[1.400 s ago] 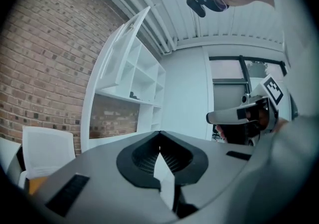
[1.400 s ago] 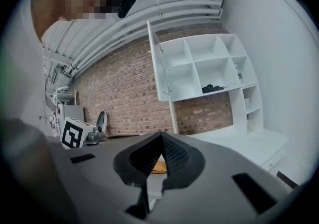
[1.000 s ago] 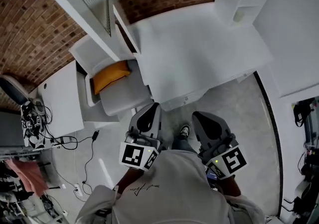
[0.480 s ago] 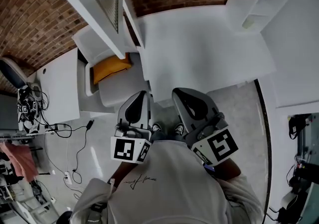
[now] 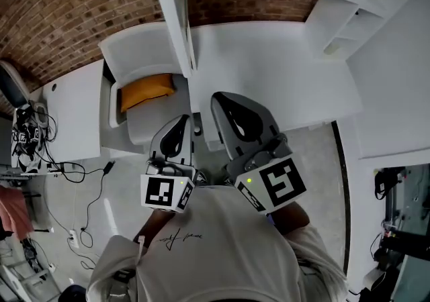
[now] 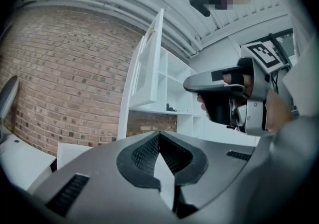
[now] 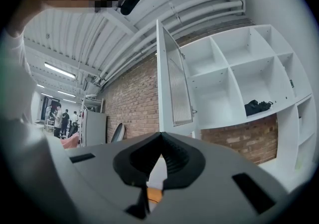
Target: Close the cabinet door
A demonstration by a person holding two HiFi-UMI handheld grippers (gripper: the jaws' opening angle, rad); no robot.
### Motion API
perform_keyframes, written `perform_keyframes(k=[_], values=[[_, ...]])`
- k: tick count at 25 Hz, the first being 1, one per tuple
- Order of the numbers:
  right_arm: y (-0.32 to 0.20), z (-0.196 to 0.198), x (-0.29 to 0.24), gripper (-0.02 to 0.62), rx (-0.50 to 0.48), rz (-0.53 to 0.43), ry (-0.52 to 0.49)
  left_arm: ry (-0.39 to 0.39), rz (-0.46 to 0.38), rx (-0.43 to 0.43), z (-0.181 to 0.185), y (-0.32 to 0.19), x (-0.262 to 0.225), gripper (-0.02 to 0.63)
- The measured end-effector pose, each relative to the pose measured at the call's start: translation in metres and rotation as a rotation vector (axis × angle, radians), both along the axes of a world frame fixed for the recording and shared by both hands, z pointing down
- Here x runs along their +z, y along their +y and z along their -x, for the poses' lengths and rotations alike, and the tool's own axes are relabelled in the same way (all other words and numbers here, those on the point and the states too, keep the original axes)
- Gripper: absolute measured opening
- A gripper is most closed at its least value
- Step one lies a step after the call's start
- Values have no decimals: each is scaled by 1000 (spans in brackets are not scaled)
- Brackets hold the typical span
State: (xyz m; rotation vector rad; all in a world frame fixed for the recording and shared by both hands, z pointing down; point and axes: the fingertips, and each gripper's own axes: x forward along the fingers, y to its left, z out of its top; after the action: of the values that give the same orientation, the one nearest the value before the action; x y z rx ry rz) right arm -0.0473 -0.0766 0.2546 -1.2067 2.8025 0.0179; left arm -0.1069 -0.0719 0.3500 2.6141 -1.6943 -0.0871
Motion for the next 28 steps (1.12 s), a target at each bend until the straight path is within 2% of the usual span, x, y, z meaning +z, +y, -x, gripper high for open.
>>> perform_keyframes(k=[9, 18, 28], values=[[-25, 24, -22, 25, 59, -31, -14, 23, -15, -27, 29, -3, -2, 15], [-32, 39, -24, 31, 136, -67, 43, 46, -10, -31, 44, 1, -1, 15], [-43, 46, -19, 149, 188, -61, 32, 42, -4, -48, 50, 10, 2, 15]])
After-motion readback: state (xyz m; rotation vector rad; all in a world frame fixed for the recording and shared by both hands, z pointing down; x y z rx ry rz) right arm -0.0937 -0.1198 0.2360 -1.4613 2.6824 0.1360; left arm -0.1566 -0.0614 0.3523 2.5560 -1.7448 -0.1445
